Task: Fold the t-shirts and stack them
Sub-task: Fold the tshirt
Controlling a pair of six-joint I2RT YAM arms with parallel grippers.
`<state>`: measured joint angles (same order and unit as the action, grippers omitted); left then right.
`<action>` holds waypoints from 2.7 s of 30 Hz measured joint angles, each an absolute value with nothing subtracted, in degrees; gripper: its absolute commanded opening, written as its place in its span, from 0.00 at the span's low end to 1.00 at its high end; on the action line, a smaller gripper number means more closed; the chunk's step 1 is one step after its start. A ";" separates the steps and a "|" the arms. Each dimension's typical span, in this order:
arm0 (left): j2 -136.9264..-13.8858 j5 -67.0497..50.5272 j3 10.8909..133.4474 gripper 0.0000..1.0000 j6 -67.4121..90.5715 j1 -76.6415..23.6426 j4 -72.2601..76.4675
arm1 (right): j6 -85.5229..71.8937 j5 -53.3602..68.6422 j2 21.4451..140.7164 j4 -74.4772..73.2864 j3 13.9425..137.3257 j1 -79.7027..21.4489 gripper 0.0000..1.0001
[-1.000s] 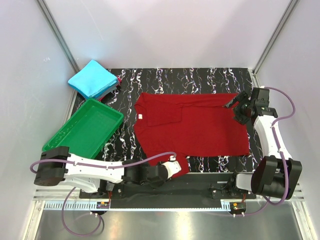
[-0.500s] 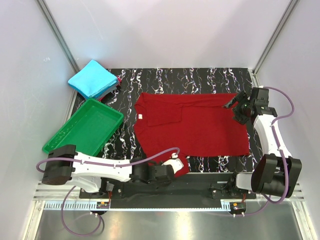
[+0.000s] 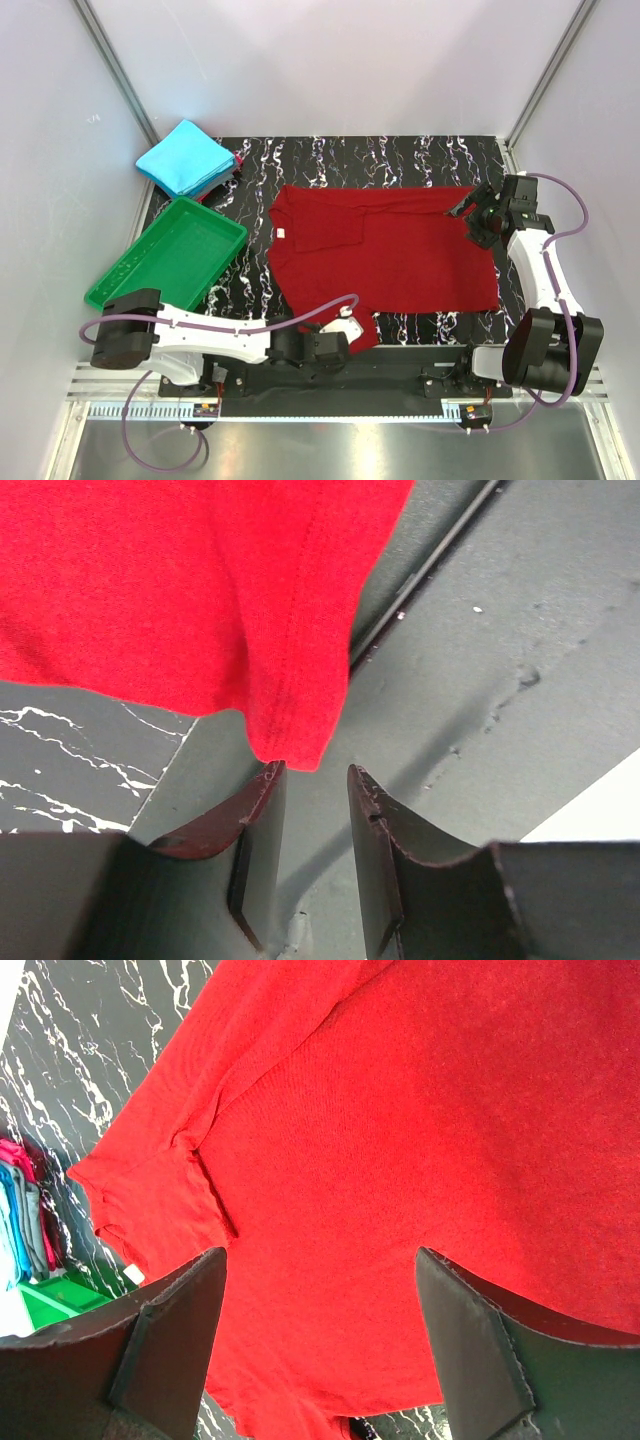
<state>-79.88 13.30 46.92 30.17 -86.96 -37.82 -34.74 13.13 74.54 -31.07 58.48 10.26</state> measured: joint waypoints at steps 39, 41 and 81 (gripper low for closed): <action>-85.32 13.96 46.59 0.00 30.57 -86.85 -35.68 | -35.79 8.58 67.92 -32.21 57.28 10.26 0.81; -84.40 14.20 46.48 0.00 31.03 -86.85 -35.97 | -35.79 8.43 67.46 -32.45 56.86 10.26 0.81; -75.57 18.70 63.13 0.00 11.38 -50.11 -37.67 | -71.24 -27.62 74.56 -55.13 43.46 17.52 0.68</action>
<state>-75.57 18.70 63.13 11.38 -50.11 -37.67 -71.24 -27.62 74.56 -55.13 43.46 17.52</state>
